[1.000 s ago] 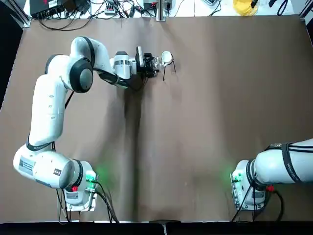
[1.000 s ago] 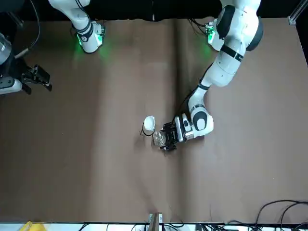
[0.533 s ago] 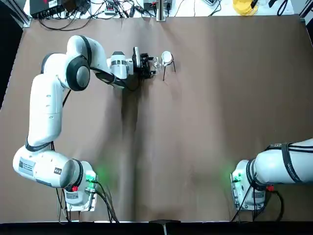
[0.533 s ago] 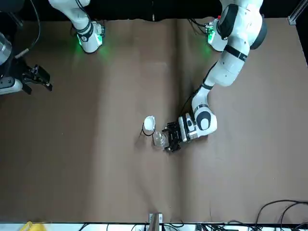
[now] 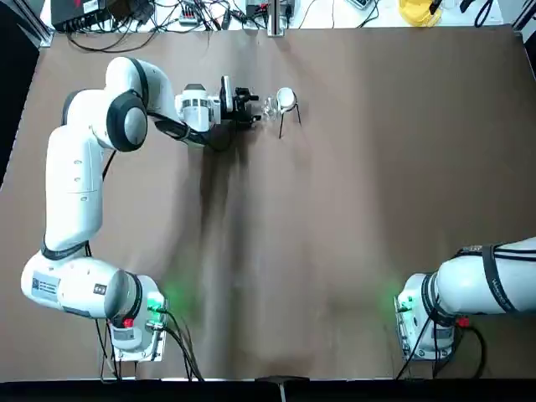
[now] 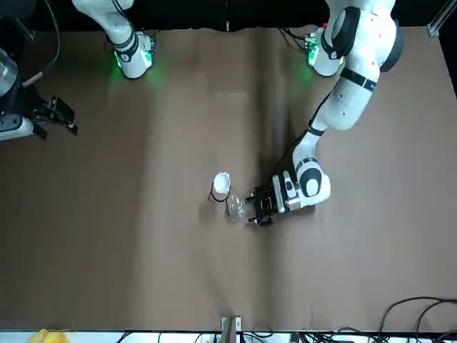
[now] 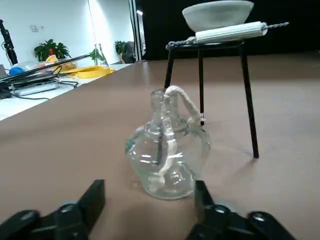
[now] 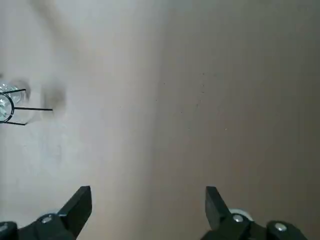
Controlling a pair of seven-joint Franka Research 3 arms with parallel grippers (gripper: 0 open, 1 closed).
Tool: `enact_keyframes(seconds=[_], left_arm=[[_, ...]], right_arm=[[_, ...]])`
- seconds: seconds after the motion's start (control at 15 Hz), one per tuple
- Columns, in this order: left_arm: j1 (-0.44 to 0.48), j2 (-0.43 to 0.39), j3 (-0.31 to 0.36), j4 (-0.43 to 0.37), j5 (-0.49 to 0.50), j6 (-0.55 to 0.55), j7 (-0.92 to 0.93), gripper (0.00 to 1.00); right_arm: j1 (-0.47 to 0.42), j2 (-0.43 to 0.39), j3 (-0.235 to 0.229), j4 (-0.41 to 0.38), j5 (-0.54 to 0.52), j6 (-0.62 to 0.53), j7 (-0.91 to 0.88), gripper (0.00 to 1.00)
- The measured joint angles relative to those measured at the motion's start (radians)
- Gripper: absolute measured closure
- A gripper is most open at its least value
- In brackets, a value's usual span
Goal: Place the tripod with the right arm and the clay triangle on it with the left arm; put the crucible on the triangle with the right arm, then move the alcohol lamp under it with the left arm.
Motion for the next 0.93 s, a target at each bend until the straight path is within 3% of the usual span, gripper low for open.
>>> enact_keyframes(seconds=[0.13,0.27,0.93], left_arm=[[0.0,-0.001,0.0,0.004,0.003,-0.017,0.001,0.4],[-0.002,-0.001,0.0,0.011,0.003,-0.027,0.001,0.43],[-0.047,0.002,-0.001,0.008,0.003,-0.031,0.0,0.4]], right_arm=[[0.0,0.0,0.0,0.0,0.0,0.0,0.0,0.0],[0.0,0.0,0.0,0.0,0.0,0.0,0.0,0.0],[0.0,0.0,0.0,0.0,0.0,0.0,0.0,0.0]])
